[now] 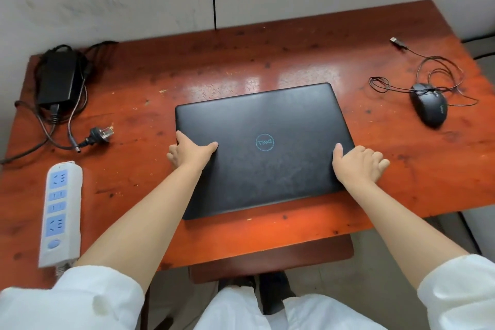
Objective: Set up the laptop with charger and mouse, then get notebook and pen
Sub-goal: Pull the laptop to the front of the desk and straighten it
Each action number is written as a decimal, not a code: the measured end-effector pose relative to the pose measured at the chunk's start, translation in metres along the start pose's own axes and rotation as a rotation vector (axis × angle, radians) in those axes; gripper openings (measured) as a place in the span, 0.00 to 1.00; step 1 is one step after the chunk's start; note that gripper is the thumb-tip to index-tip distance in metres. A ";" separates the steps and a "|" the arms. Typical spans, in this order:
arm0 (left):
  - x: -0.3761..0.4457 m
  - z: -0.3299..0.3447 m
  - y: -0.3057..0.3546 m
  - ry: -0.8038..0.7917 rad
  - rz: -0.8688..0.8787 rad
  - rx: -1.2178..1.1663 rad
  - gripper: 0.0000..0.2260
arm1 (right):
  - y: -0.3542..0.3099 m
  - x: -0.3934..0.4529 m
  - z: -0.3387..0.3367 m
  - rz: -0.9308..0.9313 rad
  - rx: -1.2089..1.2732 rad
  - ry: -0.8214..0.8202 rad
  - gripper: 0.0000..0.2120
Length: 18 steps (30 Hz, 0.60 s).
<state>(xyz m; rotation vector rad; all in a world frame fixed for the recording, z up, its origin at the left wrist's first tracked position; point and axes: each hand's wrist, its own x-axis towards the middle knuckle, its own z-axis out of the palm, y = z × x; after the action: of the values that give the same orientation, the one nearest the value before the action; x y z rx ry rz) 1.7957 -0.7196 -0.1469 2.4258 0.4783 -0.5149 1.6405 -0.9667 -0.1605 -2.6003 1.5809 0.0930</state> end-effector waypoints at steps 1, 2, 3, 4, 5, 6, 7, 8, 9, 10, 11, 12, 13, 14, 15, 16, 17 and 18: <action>-0.004 0.001 -0.002 0.007 0.040 0.050 0.39 | 0.000 -0.001 -0.001 -0.027 -0.016 0.010 0.26; -0.009 0.002 -0.006 0.029 0.097 0.116 0.38 | 0.000 -0.003 -0.003 -0.055 -0.022 0.023 0.24; -0.015 0.004 -0.010 0.065 0.170 0.196 0.36 | -0.001 -0.006 -0.004 -0.083 -0.014 0.034 0.23; -0.022 0.008 -0.015 0.104 0.252 0.277 0.34 | -0.002 -0.010 -0.004 -0.116 0.004 0.044 0.21; -0.027 0.012 -0.020 0.135 0.332 0.348 0.33 | -0.003 -0.015 -0.002 -0.156 0.025 0.047 0.21; -0.032 0.017 -0.025 0.151 0.402 0.408 0.32 | -0.004 -0.020 -0.001 -0.193 0.046 0.035 0.21; -0.037 0.021 -0.030 0.153 0.461 0.456 0.32 | -0.003 -0.025 0.001 -0.214 0.069 0.009 0.23; -0.042 0.025 -0.034 0.149 0.511 0.493 0.31 | -0.002 -0.028 0.002 -0.222 0.089 -0.020 0.24; -0.045 0.029 -0.038 0.144 0.554 0.527 0.31 | 0.000 -0.030 0.004 -0.225 0.101 -0.042 0.25; -0.049 0.032 -0.043 0.138 0.585 0.561 0.31 | 0.001 -0.031 0.005 -0.224 0.111 -0.054 0.26; -0.053 0.035 -0.047 0.136 0.599 0.586 0.30 | 0.003 -0.031 0.004 -0.216 0.129 -0.061 0.26; -0.056 0.036 -0.051 0.139 0.589 0.594 0.30 | 0.005 -0.029 0.004 -0.203 0.158 -0.067 0.27; -0.059 0.036 -0.055 0.147 0.553 0.584 0.30 | 0.006 -0.027 0.003 -0.190 0.188 -0.074 0.27; -0.063 0.035 -0.058 0.154 0.496 0.566 0.30 | 0.007 -0.025 0.002 -0.184 0.211 -0.078 0.27; -0.065 0.033 -0.060 0.161 0.429 0.545 0.30 | 0.008 -0.024 0.002 -0.182 0.226 -0.079 0.27; -0.067 0.031 -0.062 0.165 0.359 0.521 0.31 | 0.008 -0.023 0.002 -0.179 0.237 -0.079 0.27; -0.068 0.029 -0.062 0.164 0.286 0.486 0.32 | 0.008 -0.023 0.001 -0.172 0.246 -0.082 0.27; -0.069 0.027 -0.062 0.157 0.214 0.439 0.34 | 0.007 -0.023 0.001 -0.161 0.257 -0.087 0.27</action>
<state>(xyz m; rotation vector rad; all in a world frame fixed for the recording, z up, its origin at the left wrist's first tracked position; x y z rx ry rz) 1.7023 -0.7048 -0.1651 2.9106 0.1746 -0.3657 1.6235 -0.9502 -0.1595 -2.4745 1.2579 -0.0086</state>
